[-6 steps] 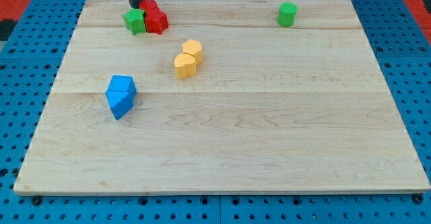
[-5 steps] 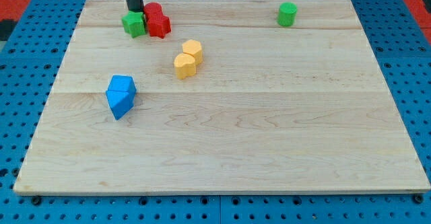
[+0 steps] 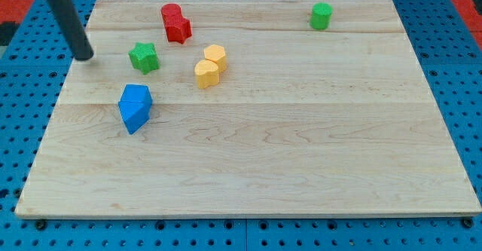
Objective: Slide the green star to the yellow hexagon
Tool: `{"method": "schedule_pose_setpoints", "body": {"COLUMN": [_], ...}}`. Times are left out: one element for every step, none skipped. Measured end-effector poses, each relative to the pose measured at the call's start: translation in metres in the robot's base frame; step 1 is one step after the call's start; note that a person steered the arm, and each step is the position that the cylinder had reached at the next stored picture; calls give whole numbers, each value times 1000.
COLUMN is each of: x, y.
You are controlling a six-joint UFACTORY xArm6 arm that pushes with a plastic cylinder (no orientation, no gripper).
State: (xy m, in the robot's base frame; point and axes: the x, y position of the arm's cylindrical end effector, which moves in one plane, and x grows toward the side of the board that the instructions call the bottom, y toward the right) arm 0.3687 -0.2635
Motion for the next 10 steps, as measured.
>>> {"method": "schedule_pose_setpoints", "body": {"x": [7, -16, -16, -43, -63, -53, -43, -6, 3, 7], "y": [30, 94, 142, 156, 170, 214, 212, 213, 219, 239]}}
